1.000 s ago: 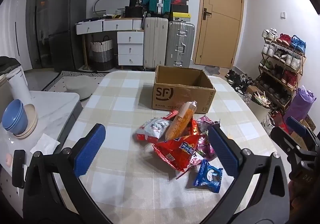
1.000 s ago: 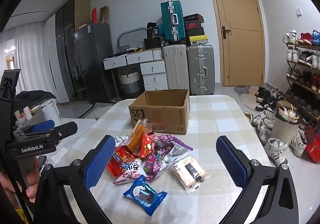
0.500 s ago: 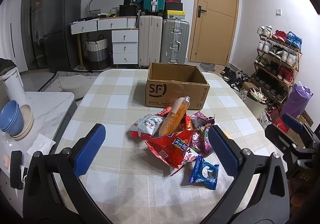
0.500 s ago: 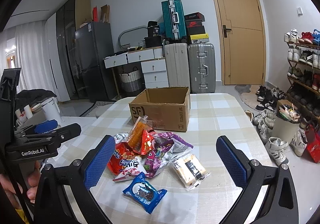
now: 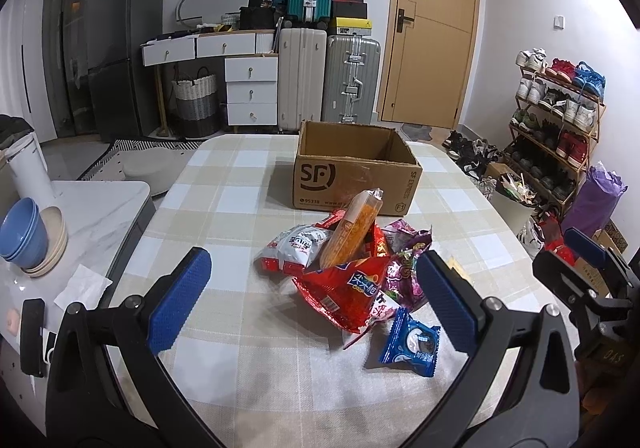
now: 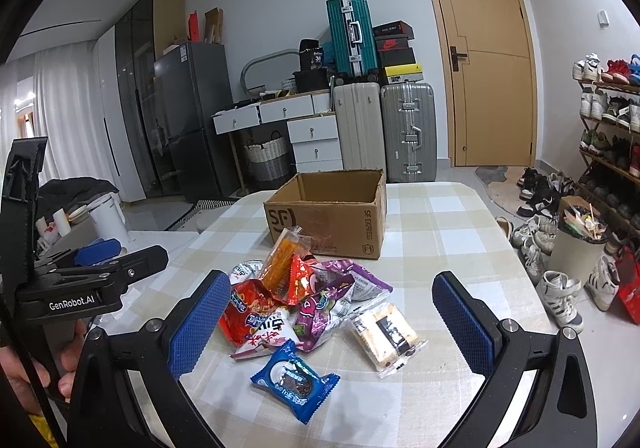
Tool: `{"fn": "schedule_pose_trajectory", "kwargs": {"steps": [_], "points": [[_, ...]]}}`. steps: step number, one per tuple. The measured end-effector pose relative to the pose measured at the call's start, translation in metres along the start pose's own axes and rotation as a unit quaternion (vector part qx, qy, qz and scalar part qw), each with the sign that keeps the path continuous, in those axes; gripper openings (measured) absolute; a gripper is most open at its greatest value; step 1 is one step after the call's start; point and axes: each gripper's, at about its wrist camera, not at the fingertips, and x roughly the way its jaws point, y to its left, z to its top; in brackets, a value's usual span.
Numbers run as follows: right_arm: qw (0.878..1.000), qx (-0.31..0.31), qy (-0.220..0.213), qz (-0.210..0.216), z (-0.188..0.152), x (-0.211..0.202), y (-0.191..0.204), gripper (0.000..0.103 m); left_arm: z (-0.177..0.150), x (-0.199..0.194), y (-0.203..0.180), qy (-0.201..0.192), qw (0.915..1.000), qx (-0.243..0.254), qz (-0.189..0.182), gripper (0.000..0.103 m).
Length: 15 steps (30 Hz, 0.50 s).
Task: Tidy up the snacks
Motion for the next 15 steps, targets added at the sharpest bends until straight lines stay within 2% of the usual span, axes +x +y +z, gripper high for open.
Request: {"fn": "schedule_pose_trajectory", "kwargs": {"steps": [7, 12, 15], "points": [[1.0, 0.009, 0.01, 0.005, -0.003, 0.004, -0.005, 0.103, -0.002, 0.009, 0.002, 0.021, 0.9998, 0.002, -0.003, 0.102], [1.0, 0.016, 0.016, 0.012, -0.004, 0.009, -0.01, 0.103, -0.005, 0.027, -0.005, 0.037, 0.9989, 0.008, -0.028, 0.102], [0.999, 0.021, 0.021, 0.012, -0.007, 0.014, -0.014, 0.103, -0.008, 0.042, -0.014, 0.032, 0.9986, 0.01, -0.041, 0.102]]}}
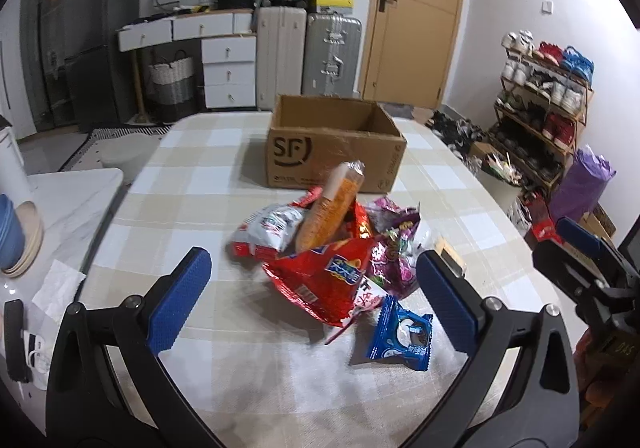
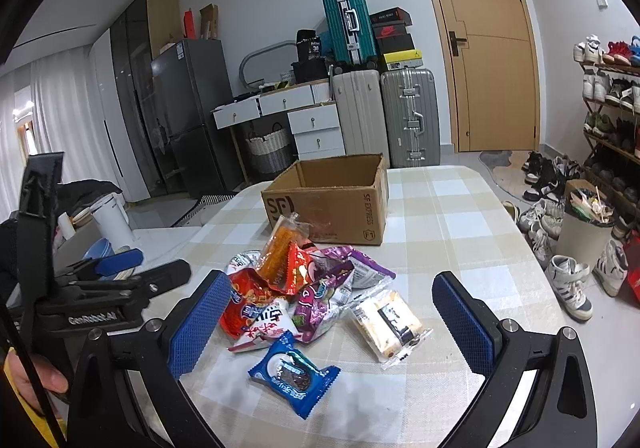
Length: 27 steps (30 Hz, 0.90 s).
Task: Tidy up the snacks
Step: 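Grasp the red chip bag with the left tool while the right tool grasps the cracker pack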
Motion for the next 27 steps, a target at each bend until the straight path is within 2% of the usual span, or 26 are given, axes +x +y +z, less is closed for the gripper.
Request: {"fn": "schedule_pose_trajectory", "kwargs": {"steps": [3, 6, 7, 11, 12, 13, 16, 18, 20, 22, 23, 24, 25, 27], "points": [[1.0, 0.007, 0.008, 0.001, -0.004, 0.007, -0.007, 0.103, -0.003, 0.027, -0.006, 0.016, 0.9998, 0.014, 0.002, 0.102], [1.0, 0.015, 0.017, 0.0, -0.008, 0.015, -0.016, 0.103, -0.005, 0.06, -0.005, 0.05, 0.9982, 0.03, 0.011, 0.101], [1.0, 0.019, 0.021, 0.0, -0.01, 0.02, -0.02, 0.103, -0.006, 0.067, -0.008, 0.054, 0.9984, 0.015, -0.003, 0.101], [0.999, 0.03, 0.038, 0.004, -0.015, 0.034, -0.033, 0.103, -0.008, 0.104, -0.005, 0.091, 0.9958, -0.003, -0.002, 0.097], [0.999, 0.031, 0.039, 0.004, -0.016, 0.037, -0.036, 0.103, -0.008, 0.11, -0.006, 0.094, 0.9955, -0.006, -0.005, 0.095], [0.999, 0.035, 0.042, 0.005, -0.017, 0.04, -0.039, 0.103, -0.01, 0.114, -0.006, 0.107, 0.9941, -0.016, -0.01, 0.088], [0.998, 0.043, 0.049, 0.007, -0.021, 0.048, -0.045, 0.103, -0.014, 0.129, -0.003, 0.122, 0.992, -0.023, -0.019, 0.08], [0.997, 0.049, 0.055, 0.008, -0.023, 0.054, -0.049, 0.103, -0.015, 0.137, 0.001, 0.119, 0.9918, -0.029, -0.036, 0.078], [0.997, 0.055, 0.059, 0.011, -0.025, 0.058, -0.051, 0.103, -0.014, 0.141, 0.005, 0.116, 0.9917, -0.035, -0.044, 0.07], [0.996, 0.056, 0.062, 0.011, -0.026, 0.062, -0.052, 0.103, -0.013, 0.14, 0.01, 0.111, 0.9913, -0.043, -0.056, 0.069], [0.996, 0.056, 0.063, 0.011, -0.027, 0.062, -0.051, 0.103, -0.012, 0.14, 0.011, 0.111, 0.9909, -0.045, -0.061, 0.059], [0.996, 0.053, 0.065, 0.01, -0.027, 0.063, -0.051, 0.103, -0.013, 0.137, 0.011, 0.109, 0.9901, -0.052, -0.072, 0.033], [0.997, 0.047, 0.066, 0.009, -0.027, 0.066, -0.051, 0.103, -0.015, 0.128, 0.01, 0.107, 0.9887, -0.061, -0.086, 0.027], [0.997, 0.039, 0.071, 0.005, -0.026, 0.068, -0.052, 0.103, -0.014, 0.128, 0.011, 0.102, 0.9904, -0.054, -0.076, 0.027]]}}
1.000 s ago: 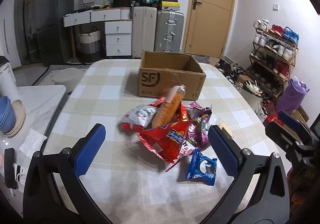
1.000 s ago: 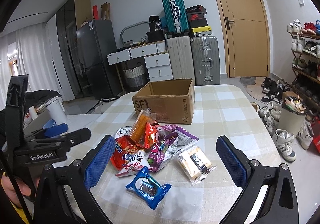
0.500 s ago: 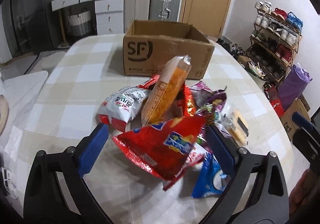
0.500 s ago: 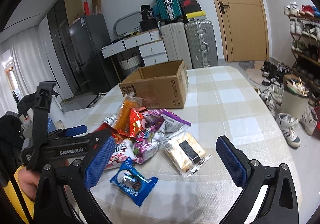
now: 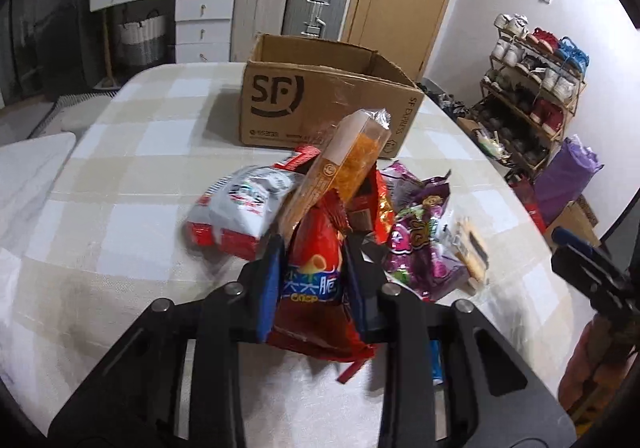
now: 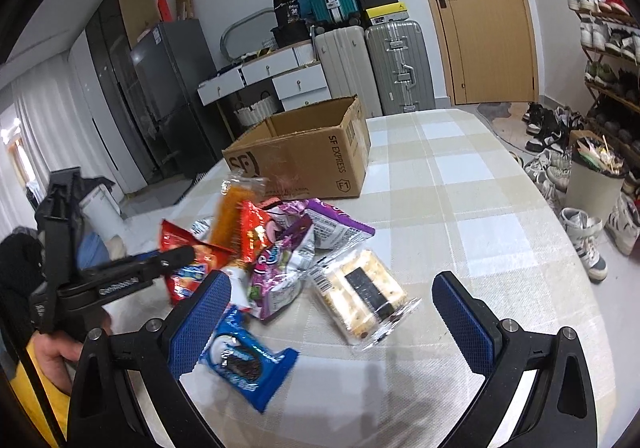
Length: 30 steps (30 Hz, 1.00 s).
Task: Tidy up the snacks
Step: 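Grasp the red chip bag with the left tool while the right tool grasps the cracker pack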
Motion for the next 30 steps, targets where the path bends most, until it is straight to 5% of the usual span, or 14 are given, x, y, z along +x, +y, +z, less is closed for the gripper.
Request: {"fn": "schedule_pose_trajectory", "kwargs": {"steps": [12, 21, 23, 27, 30], "points": [[0.999, -0.023, 0.035, -0.009, 0.008, 0.023, -0.005, 0.103, -0.014, -0.026, 0.028, -0.011, 0.9985, -0.02, -0.05, 0.024], [0.994, -0.076, 0.074, -0.008, 0.012, 0.047, -0.003, 0.102, -0.026, -0.025, 0.049, -0.002, 0.9985, -0.018, -0.051, 0.022], [0.991, -0.093, 0.094, -0.005, 0.011, 0.059, -0.004, 0.095, -0.026, -0.026, 0.05, -0.004, 0.9986, -0.017, -0.05, 0.022], [0.984, -0.12, 0.132, -0.014, 0.005, 0.083, -0.006, 0.06, -0.026, -0.03, 0.055, -0.006, 0.9986, -0.021, -0.049, 0.022], [0.982, -0.116, 0.149, 0.003, -0.001, 0.093, -0.01, 0.054, -0.026, -0.034, 0.058, -0.01, 0.9988, -0.024, -0.041, 0.022]]}}
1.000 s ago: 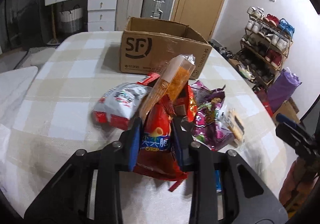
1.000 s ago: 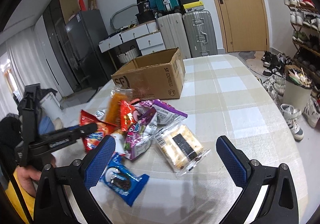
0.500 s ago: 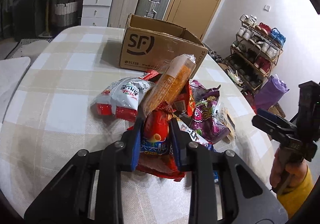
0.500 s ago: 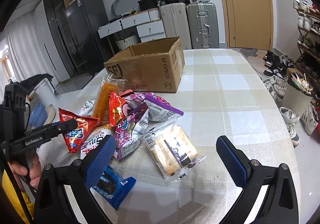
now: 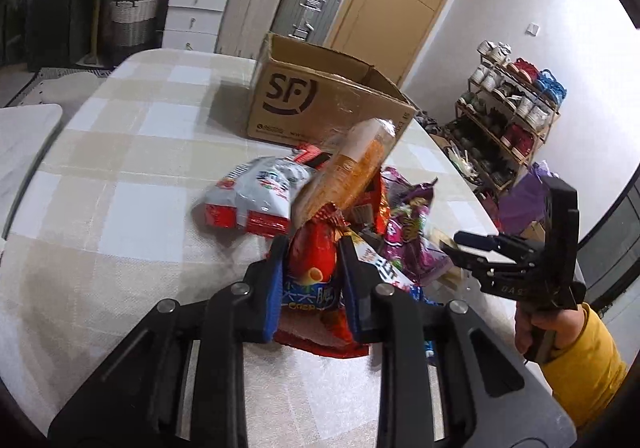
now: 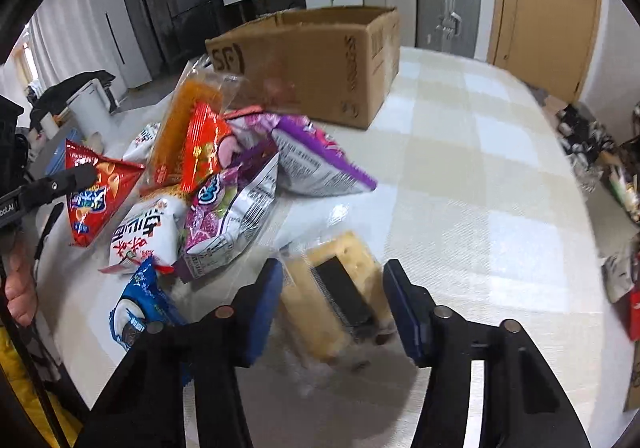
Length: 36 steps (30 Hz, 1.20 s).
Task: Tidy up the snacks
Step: 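Grasp the red chip bag with the left tool while the right tool grasps the cracker pack, then carry the red chip bag and cracker pack into the cardboard box with both tools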
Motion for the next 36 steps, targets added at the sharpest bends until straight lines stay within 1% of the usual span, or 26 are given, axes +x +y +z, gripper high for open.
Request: {"fn": "schedule_pose_trajectory", "kwargs": {"steps": [2, 5, 6, 7, 9, 12, 13, 16, 18, 19, 20, 21, 22, 23, 25, 26, 27, 29, 31, 32, 33, 36], "points": [[1.0, -0.024, 0.0, -0.005, -0.001, 0.001, 0.006, 0.054, 0.0, -0.002, 0.002, 0.001, 1.0, -0.004, -0.005, 0.022], [0.998, -0.052, 0.005, -0.019, -0.003, 0.003, 0.015, 0.055, -0.001, -0.004, 0.002, -0.001, 1.0, -0.002, -0.001, 0.022], [0.998, -0.057, 0.006, -0.021, -0.004, 0.004, 0.016, 0.057, -0.001, -0.005, 0.002, -0.001, 1.0, -0.003, -0.002, 0.022], [0.998, -0.065, 0.008, -0.022, -0.004, 0.005, 0.018, 0.063, -0.001, -0.005, 0.002, -0.001, 1.0, -0.001, -0.002, 0.022], [0.996, -0.083, 0.016, -0.032, -0.008, 0.008, 0.021, 0.071, -0.001, -0.008, 0.0, -0.002, 1.0, 0.001, -0.001, 0.022], [0.992, -0.111, 0.018, -0.049, -0.011, 0.013, 0.025, 0.071, -0.002, -0.009, 0.0, -0.003, 1.0, 0.002, 0.0, 0.022], [0.992, -0.115, 0.018, -0.05, -0.011, 0.014, 0.026, 0.07, -0.002, -0.01, 0.0, -0.003, 1.0, 0.003, -0.001, 0.022], [0.993, -0.11, 0.015, -0.047, -0.013, 0.013, 0.025, 0.067, -0.002, -0.012, -0.001, -0.004, 1.0, 0.002, -0.001, 0.022], [0.995, -0.097, 0.013, -0.033, -0.012, 0.011, 0.02, 0.066, -0.001, -0.015, -0.002, -0.007, 1.0, 0.004, 0.0, 0.022], [0.996, -0.088, 0.01, -0.027, -0.011, 0.009, 0.017, 0.059, -0.001, -0.017, -0.003, -0.008, 1.0, 0.006, 0.0, 0.022], [0.997, -0.079, -0.002, -0.013, -0.01, 0.005, 0.014, 0.05, -0.001, -0.02, -0.004, -0.01, 0.9999, 0.007, 0.001, 0.022], [0.997, -0.074, -0.011, -0.005, -0.006, 0.002, 0.011, 0.038, 0.0, -0.022, -0.005, -0.013, 0.9999, 0.008, 0.001, 0.022], [0.998, -0.064, -0.02, 0.002, -0.005, -0.004, 0.009, 0.03, 0.001, -0.025, -0.006, -0.015, 0.9999, 0.009, 0.0, 0.022], [0.998, -0.056, -0.019, 0.001, -0.003, -0.006, 0.007, 0.027, 0.002, -0.027, -0.007, -0.016, 0.9998, 0.011, -0.001, 0.022], [0.999, -0.044, 0.003, 0.007, -0.004, 0.0, 0.005, 0.027, 0.002, -0.031, -0.009, -0.019, 0.9997, 0.014, 0.0, 0.022], [0.998, -0.056, -0.006, -0.001, -0.006, -0.001, 0.007, 0.028, 0.002, -0.033, -0.01, -0.02, 0.9997, 0.014, -0.001, 0.022], [0.998, -0.063, -0.006, -0.006, -0.006, 0.0, 0.008, 0.029, 0.002, -0.035, -0.012, -0.02, 0.9997, 0.015, -0.002, 0.022], [0.997, -0.072, -0.002, -0.016, -0.008, -0.001, 0.009, 0.037, 0.001, -0.038, -0.013, -0.021, 0.9996, 0.017, 0.001, 0.022], [0.997, -0.074, -0.009, -0.033, -0.006, -0.001, 0.006, 0.059, 0.0, -0.041, -0.014, -0.021, 0.9996, 0.017, 0.0, 0.022], [0.996, -0.074, -0.011, -0.037, -0.005, -0.002, 0.004, 0.064, 0.0, -0.041, -0.014, -0.021, 0.9996, 0.018, 0.001, 0.022], [0.996, -0.074, -0.014, -0.041, -0.003, -0.002, 0.002, 0.071, 0.0, -0.042, -0.014, -0.021, 0.9996, 0.019, 0.0, 0.022], [0.996, -0.074, -0.007, -0.056, 0.005, 0.008, -0.009, 0.072, 0.0, -0.044, -0.016, -0.02, 0.9996, 0.02, 0.001, 0.022]]}}
